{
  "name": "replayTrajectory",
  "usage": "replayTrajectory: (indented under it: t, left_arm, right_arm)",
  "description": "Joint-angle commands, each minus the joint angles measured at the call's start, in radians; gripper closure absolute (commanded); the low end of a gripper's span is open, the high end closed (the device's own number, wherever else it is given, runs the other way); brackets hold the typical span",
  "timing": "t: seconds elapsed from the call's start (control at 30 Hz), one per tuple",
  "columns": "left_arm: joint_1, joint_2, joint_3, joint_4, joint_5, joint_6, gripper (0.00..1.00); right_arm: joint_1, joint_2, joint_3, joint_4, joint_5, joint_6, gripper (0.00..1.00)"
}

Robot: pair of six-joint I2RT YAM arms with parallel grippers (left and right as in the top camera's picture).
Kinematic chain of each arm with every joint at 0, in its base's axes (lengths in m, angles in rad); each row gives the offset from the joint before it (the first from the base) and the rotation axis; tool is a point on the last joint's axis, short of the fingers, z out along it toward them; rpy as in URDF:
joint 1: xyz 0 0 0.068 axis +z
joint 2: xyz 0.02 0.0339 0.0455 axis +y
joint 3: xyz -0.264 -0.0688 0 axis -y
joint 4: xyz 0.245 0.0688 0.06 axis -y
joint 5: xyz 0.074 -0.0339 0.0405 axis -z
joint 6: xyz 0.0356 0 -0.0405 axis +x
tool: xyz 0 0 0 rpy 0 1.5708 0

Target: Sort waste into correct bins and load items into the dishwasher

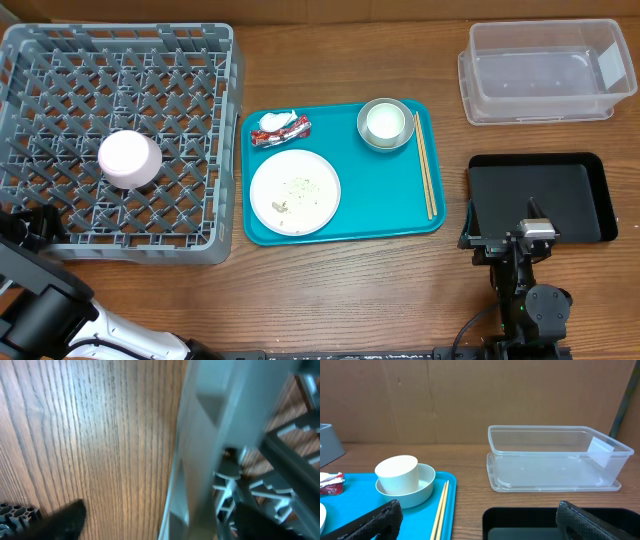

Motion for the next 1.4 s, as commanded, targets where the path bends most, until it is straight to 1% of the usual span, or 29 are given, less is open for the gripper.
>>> replayTrajectory:
  t: [0.0, 0.13, 0.23, 0.4, 0.47, 0.5, 0.6, 0.73, 0.77, 0.83, 0.87, 1.0, 1.1, 1.2, 1.27, 1.33, 1.37]
  left_arm:
    - [0.003, -0.001, 0.019, -0.003, -0.023, 0.014, 0.0]
    - [0.003, -0.001, 0.092, -0.057, -0.021, 0.039, 0.0]
    - [-0.001, -0.001, 0.192, -0.134, -0.021, 0.076, 0.0]
    - [-0.01, -0.001, 0.386, -0.271, -0.019, 0.089, 0.0]
    - [-0.013, -0.002, 0.455, -0.311, 0.009, 0.133, 0.0]
    - [-0.016, -0.002, 0.488, -0.324, 0.041, 0.177, 0.0]
    - [-0.031, -0.002, 0.577, -0.353, 0.251, 0.346, 0.0]
    - [-0.071, -0.013, 0.628, -0.41, 0.64, 0.529, 0.0]
    - [-0.092, -0.02, 0.627, -0.411, 0.714, 0.567, 0.0]
    - [-0.146, -0.039, 0.621, -0.411, 0.83, 0.655, 0.0]
    - [-0.19, -0.056, 0.614, -0.411, 0.846, 0.668, 0.0]
    - [-0.389, -0.106, 0.61, -0.41, 0.756, 0.68, 0.0]
    - [-0.575, -0.113, 0.61, -0.411, 0.654, 0.728, 0.0]
    - [-0.766, -0.096, 0.606, -0.395, 0.515, 0.723, 0.0]
    - [-0.893, -0.075, 0.603, -0.368, 0.391, 0.681, 0.0]
    - [-0.991, -0.047, 0.603, -0.345, 0.281, 0.647, 0.11]
    - [-1.035, -0.031, 0.603, -0.334, 0.231, 0.645, 0.13]
  right_arm:
    - [0.006, -0.012, -0.01, 0.002, -0.005, -0.004, 0.0]
    - [0.006, -0.012, -0.01, 0.002, -0.005, -0.004, 0.0]
    - [0.006, -0.012, -0.01, 0.002, -0.005, -0.004, 0.0]
    - [0.006, -0.012, -0.01, 0.002, -0.005, -0.004, 0.0]
    - [0.006, -0.012, -0.01, 0.002, -0.005, -0.004, 0.0]
    - [0.006, -0.012, -0.01, 0.002, -0.005, -0.004, 0.0]
    - [0.006, -0.012, -0.01, 0.002, -0.005, -0.004, 0.0]
    - [0.006, -0.012, -0.01, 0.002, -0.005, -0.004, 0.0]
    - [0.006, -0.012, -0.01, 0.002, -0.005, -0.004, 0.0]
    - [0.006, -0.012, -0.01, 0.002, -0.005, -0.004, 0.0]
    - [0.006, -0.012, -0.01, 0.002, -0.005, -0.004, 0.0]
    - [0.006, -0.012, -0.01, 0.002, -0.005, -0.004, 0.0]
    - [0.006, -0.012, -0.01, 0.002, -0.005, -0.004, 0.0]
    - [0.006, -0.012, -0.01, 0.002, -0.005, -0.004, 0.0]
    - [0.006, -0.012, -0.01, 0.002, -0.005, -0.004, 0.0]
    - [0.006, -0.012, -0.01, 0.002, -0.005, -0.004, 0.0]
    - [0.006, -0.012, -0.01, 0.002, -0.005, -0.004, 0.0]
